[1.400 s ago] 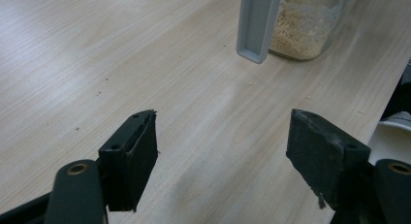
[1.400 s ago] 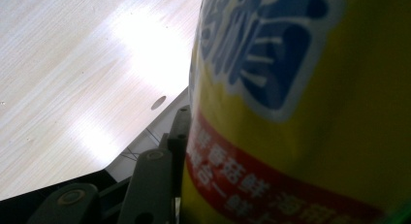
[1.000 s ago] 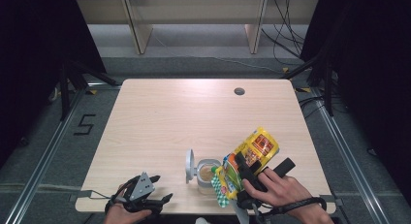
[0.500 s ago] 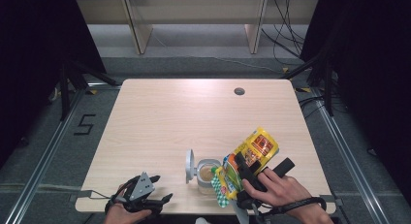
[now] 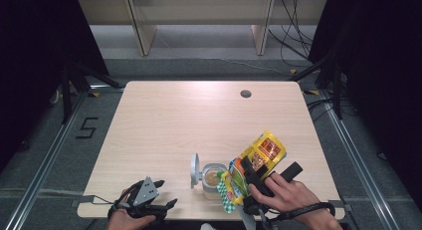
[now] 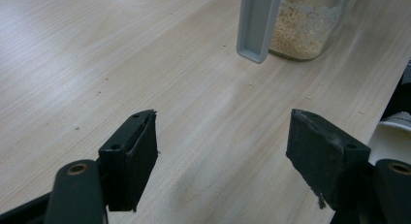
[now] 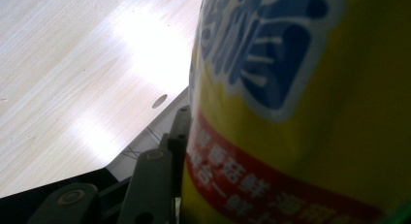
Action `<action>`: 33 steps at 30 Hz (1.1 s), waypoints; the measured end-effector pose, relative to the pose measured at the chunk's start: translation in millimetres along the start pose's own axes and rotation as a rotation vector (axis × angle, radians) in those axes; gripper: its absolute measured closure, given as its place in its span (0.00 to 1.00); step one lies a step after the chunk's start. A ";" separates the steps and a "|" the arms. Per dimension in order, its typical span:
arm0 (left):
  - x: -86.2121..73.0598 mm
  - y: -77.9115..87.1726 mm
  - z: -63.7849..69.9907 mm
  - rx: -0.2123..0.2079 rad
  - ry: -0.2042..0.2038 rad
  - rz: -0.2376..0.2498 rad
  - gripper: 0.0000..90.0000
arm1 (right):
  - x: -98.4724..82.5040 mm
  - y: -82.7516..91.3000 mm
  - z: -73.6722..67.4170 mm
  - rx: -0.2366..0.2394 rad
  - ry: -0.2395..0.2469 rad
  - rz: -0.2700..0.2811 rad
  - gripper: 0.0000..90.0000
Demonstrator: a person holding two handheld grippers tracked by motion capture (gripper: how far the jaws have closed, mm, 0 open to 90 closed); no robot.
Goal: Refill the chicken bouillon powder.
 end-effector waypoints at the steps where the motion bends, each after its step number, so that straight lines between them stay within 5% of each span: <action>1: 0.1 -0.1 0.1 0.000 0.002 0.002 0.29 | 0.7 -0.5 0.6 -0.004 0.004 0.008 0.71; 3: -1.1 0.4 -3.0 0.010 -0.033 -0.018 0.29 | 0.7 -0.8 -1.2 -0.002 -0.019 0.010 0.71; 6: -1.1 0.4 -3.0 0.010 -0.033 -0.018 0.29 | -0.7 -0.4 -0.7 -0.001 -0.004 0.000 0.71; 7: 0.2 -0.4 0.9 -0.001 0.012 0.006 0.29 | -0.8 -0.4 -0.9 -0.001 -0.003 -0.002 0.71; 12: 0.2 -0.4 0.8 -0.001 0.011 0.005 0.29 | -0.5 -0.1 -0.8 -0.002 -0.004 0.000 0.71; 14: -1.0 0.5 -3.1 0.011 -0.034 -0.018 0.29 | -0.3 -0.3 -0.8 -0.001 -0.005 0.002 0.71; 33: -0.7 0.5 -3.3 0.018 -0.034 -0.008 0.29 | -0.4 -0.7 -1.4 0.000 -0.008 0.003 0.71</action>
Point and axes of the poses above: each handheld gripper's, and its own axes: y roughly backward along the jaws, x roughly out of its top, z roughly to its right, the point moved 5 cm from there along -y, roughly forward along the jaws, and after that the axes turned 14 degrees about x, right-handed, at the moved point
